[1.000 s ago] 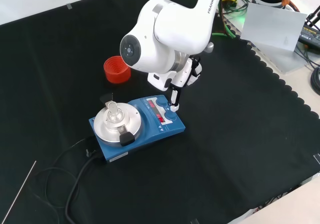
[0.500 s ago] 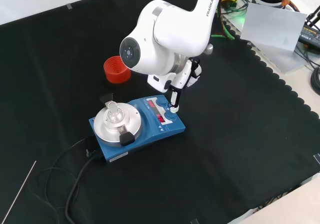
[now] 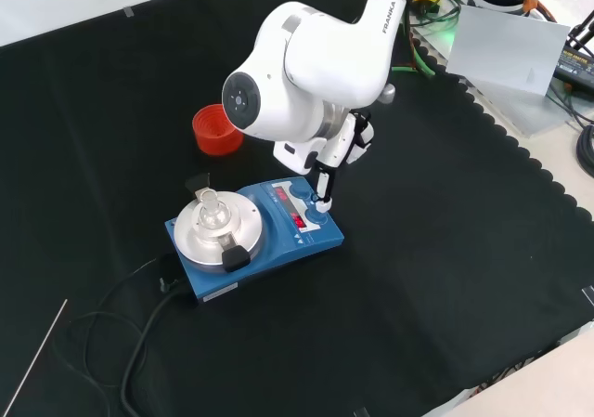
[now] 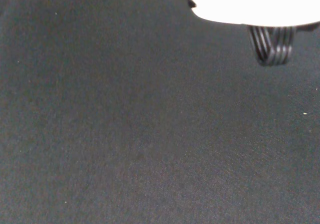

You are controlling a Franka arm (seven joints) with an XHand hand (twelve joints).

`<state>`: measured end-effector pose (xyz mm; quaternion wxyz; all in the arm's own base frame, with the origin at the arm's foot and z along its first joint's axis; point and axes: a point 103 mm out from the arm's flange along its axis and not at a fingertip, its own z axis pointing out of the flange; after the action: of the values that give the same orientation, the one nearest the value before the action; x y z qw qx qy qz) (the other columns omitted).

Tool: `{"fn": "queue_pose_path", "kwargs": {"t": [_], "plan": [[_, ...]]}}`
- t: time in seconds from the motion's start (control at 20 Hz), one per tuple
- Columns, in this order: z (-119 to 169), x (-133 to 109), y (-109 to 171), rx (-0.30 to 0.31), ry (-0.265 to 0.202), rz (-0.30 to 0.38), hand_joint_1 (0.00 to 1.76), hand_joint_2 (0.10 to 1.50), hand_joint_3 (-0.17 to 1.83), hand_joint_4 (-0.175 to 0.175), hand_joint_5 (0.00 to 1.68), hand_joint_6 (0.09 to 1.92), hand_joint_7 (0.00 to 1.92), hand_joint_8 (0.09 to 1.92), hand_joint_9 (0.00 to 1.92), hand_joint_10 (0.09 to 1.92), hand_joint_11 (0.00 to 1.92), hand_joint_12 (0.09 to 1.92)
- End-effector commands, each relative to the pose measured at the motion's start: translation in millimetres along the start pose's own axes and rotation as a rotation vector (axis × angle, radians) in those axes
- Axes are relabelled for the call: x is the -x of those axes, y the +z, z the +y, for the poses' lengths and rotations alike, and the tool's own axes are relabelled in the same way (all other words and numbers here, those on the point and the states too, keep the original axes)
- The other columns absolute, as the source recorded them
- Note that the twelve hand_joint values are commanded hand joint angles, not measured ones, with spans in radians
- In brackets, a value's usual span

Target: Turn on the heater.

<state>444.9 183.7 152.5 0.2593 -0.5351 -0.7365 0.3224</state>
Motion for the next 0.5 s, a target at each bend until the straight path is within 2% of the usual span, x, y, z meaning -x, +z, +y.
{"fn": "queue_pose_path", "kwargs": {"t": [0.05,0.5], "plan": [[1.1,0.6,1.4,-0.001,0.000,0.000,1.64,0.44,1.46,-0.052,0.48,0.10,1.87,1.81,1.92,1.74,1.87,1.59],[2.0,2.1,2.0,0.004,-0.002,0.007,1.64,0.44,1.46,-0.052,0.48,0.10,1.86,1.81,1.92,1.74,1.87,1.59]]}}
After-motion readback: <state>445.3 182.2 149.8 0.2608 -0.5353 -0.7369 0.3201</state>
